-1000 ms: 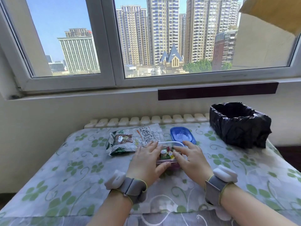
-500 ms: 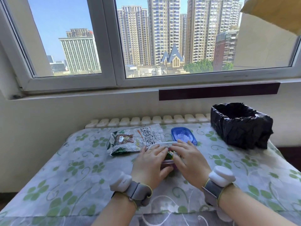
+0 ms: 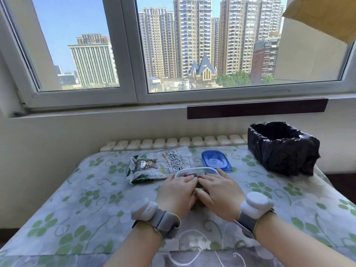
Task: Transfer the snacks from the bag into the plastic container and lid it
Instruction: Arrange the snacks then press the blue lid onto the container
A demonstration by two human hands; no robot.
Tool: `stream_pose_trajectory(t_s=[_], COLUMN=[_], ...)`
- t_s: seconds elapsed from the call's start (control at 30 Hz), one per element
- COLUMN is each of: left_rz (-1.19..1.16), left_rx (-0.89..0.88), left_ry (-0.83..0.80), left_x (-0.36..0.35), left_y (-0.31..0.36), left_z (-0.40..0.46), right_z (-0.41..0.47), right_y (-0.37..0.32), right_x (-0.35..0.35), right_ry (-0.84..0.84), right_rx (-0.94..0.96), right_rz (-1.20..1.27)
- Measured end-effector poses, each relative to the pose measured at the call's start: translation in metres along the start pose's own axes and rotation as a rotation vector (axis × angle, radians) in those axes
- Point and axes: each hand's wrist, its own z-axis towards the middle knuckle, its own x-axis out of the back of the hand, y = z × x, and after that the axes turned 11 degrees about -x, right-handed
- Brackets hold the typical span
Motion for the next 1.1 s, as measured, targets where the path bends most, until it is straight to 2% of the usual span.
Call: stream_pose_trajectory(t_s=[0.07, 0.17, 0.27, 0.63, 0.83, 0.93, 1.1], left_rz=[-0.014, -0.095, -0.152, -0.232, -0.262, -0.243, -0.213], left_rx=[-0.022, -0.001, -0.011, 0.045, 0.081, 0.076, 0.091], left_ry=[0.035, -0.003, 0.014, 0.028, -0.029, -0.054, -0.090], left_x=[-0.001, -0.001, -0.001, 0.012, 0.009, 0.006, -0.003], left_y=[-0.001, -0.003, -0.006, -0.012, -0.014, -0.017, -0.017], left_z=[0.003, 0.004, 0.004, 0.033, 0.054, 0.062, 0.068], right_z=[0.002, 0.004, 0.003, 0.035, 0.060, 0.070, 0.083], right_y=[0.001, 0.003, 0.001, 0.027, 0.049, 0.060, 0.071], right_x=[0.002, 0.003, 0.009, 0.023, 0.013, 0.005, -0.010], right_ry=[-0.020, -0.030, 0.013, 0.140, 0.116, 0.088, -0.045], right_rx=[-0.007, -0.020, -0.031, -0.252, -0.404, -0.431, -0.344], right_rz=[0.056, 0.180, 0.278, 0.525, 0.641, 0.577, 0.227])
